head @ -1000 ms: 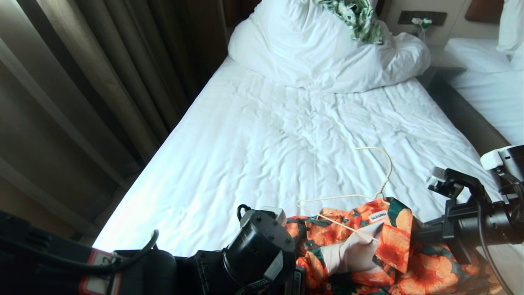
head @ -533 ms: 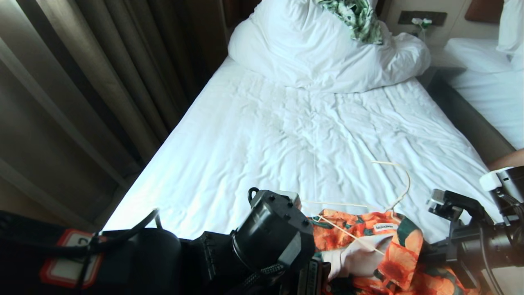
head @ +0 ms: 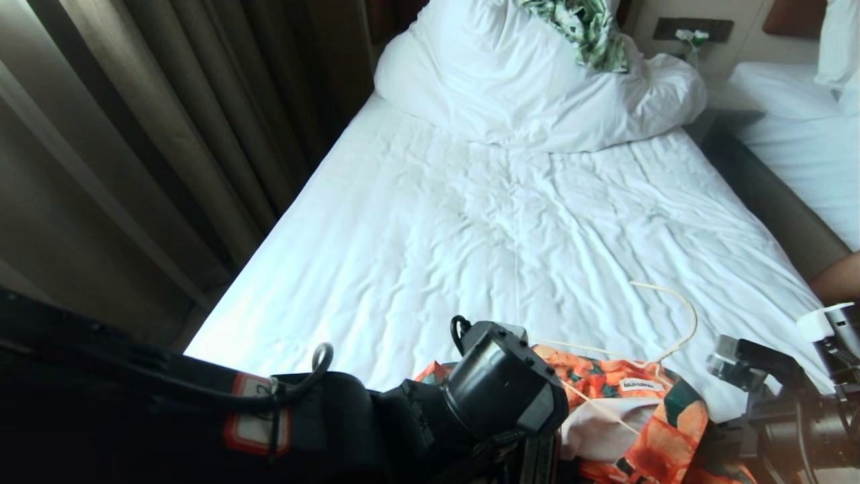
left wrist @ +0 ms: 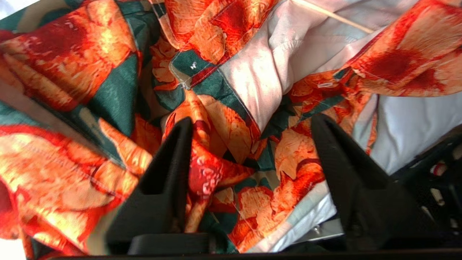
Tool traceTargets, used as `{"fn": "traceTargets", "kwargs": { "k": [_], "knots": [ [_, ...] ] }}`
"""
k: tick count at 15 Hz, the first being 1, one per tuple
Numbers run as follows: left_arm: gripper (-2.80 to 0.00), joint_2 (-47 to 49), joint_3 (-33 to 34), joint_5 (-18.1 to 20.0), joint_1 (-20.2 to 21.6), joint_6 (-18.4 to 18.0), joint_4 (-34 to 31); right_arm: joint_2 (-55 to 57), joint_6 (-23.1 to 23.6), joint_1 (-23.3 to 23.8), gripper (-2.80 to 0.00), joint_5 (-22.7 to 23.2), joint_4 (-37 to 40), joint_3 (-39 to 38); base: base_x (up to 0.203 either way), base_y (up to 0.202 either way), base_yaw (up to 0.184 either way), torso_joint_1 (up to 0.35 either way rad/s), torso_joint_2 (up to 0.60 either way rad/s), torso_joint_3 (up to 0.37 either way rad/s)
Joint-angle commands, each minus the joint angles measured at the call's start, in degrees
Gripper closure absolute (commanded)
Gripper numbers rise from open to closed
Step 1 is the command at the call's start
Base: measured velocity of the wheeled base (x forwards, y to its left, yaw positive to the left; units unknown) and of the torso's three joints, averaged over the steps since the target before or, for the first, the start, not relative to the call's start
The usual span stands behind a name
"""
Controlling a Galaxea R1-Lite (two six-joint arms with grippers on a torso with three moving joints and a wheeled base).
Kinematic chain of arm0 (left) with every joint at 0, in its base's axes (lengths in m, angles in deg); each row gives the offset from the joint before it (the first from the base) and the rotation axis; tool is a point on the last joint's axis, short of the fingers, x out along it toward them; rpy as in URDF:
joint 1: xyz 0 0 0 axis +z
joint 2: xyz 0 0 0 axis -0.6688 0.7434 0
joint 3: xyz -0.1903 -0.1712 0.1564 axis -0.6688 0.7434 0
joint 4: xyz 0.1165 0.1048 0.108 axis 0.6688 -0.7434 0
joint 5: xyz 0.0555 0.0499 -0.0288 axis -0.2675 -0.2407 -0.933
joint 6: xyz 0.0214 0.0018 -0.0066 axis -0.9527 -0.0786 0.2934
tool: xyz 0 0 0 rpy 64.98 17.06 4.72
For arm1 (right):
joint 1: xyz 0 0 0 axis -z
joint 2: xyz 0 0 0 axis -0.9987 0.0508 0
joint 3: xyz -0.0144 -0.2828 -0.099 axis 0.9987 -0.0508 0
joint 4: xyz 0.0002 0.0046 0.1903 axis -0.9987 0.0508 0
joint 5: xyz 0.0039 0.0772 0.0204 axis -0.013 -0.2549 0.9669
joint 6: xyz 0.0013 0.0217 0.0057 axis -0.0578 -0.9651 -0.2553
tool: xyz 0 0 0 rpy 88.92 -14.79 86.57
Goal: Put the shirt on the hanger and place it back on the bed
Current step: Hook the other side of the shirt onto the hanger
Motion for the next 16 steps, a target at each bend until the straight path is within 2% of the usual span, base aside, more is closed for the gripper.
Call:
{"fn": "traceTargets", "kwargs": {
  "k": [1, 3, 6, 9, 16],
  "knots": [
    [0.00, 3.93, -1.46, -0.07, 0.25, -0.55, 0.09, 0.89, 0.22, 0.46, 0.00, 0.18, -0.18, -0.37, 0.000, 0.000, 0.000, 0.000, 0.00, 0.000],
    [0.00, 6.43, -4.63, -0.10, 0.88, -2.39, 0.09, 1.44, 0.22, 1.01, 0.00, 0.18, -0.24, -0.01, 0.000, 0.000, 0.000, 0.000, 0.00, 0.000],
    [0.00, 9.25, -6.61, -0.21, 2.11, -7.05, 0.23, 1.32, 0.31, 1.53, 0.00, 0.18, -0.24, 0.86, 0.000, 0.000, 0.000, 0.000, 0.00, 0.000],
    [0.00, 11.89, -6.34, -0.10, 4.90, -11.16, 6.62, 1.17, 0.81, 2.04, 0.00, 0.20, -0.24, 0.95, 0.000, 0.000, 0.000, 0.000, 0.00, 0.000],
    [0.00, 12.74, -7.54, -0.45, 4.59, -11.39, 6.98, 1.09, 0.83, 2.50, 0.00, 0.27, -0.24, 1.83, 0.000, 0.000, 0.000, 0.000, 0.00, 0.000]
  ]
}}
